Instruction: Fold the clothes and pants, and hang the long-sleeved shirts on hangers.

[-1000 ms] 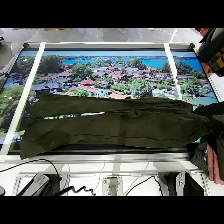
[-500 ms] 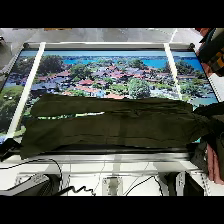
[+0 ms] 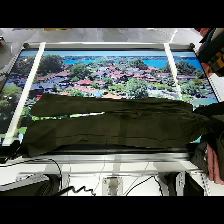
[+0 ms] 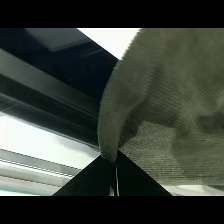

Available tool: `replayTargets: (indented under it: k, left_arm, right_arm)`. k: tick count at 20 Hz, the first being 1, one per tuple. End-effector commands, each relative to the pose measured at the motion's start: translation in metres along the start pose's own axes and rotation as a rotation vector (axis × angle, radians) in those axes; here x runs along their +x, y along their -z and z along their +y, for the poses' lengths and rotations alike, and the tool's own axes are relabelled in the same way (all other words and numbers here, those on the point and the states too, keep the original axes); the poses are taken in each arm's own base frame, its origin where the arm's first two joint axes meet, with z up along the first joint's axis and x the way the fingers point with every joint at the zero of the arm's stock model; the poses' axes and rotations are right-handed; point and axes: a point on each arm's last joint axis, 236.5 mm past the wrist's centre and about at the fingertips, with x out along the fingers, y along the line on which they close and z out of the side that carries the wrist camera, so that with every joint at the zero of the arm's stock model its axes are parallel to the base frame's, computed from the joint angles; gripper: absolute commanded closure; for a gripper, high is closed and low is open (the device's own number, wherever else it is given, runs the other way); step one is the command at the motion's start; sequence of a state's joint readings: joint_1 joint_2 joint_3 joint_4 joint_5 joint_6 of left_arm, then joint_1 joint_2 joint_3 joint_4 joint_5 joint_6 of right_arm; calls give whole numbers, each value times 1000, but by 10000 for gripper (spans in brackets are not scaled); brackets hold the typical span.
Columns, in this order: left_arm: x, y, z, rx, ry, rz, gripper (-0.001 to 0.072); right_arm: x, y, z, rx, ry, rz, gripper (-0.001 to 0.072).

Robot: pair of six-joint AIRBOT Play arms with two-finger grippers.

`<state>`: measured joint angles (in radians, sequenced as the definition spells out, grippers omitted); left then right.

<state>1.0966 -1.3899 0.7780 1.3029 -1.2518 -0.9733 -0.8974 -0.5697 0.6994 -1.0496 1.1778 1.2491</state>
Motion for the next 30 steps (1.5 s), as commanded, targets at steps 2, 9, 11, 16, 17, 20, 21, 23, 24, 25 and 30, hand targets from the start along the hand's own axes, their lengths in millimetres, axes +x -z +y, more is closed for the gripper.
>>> replayTargets:
  k: [2, 9, 11, 16, 17, 20, 21, 23, 24, 25, 30]
  left_arm:
    - [-22, 0, -23, 129, 81, 9, 673]
    - [-128, -77, -103, 373, 278, -363, 673]
    - [-147, -91, -115, 382, 303, -436, 673]
    - [-157, -133, -134, 237, 315, -562, 677]
    - [-154, -142, -141, 230, 297, -575, 677]
    - [-153, -178, -175, 198, 231, -664, 678]
    - [-156, -190, -188, 204, 196, -705, 679]
    - [-160, -210, -205, 202, 111, -755, 680]
    - [-157, -217, -207, 194, 64, -751, 680]
    - [-152, -224, -207, 187, 15, -731, 680]
    - [-108, -245, -224, 153, 5, -634, 680]
  right_arm:
    - [-3, -4, 2, -9, -4, -13, 681]
    - [-46, -41, 2, -114, 85, -84, 682]
    - [-54, -42, 4, -128, 95, -76, 682]
    - [-50, -31, -1, -98, 100, -12, 684]
    - [-46, -30, -5, -83, 106, 4, 684]
    - [-23, -23, -22, -42, 115, 97, 685]
    - [-13, -20, -27, -28, 113, 140, 685]
    - [6, -11, -35, 11, 92, 256, 685]
    - [15, -7, -37, 10, 87, 322, 685]
    - [26, -4, -37, 4, 79, 391, 685]
    - [96, -37, -14, -106, 49, 508, 685]
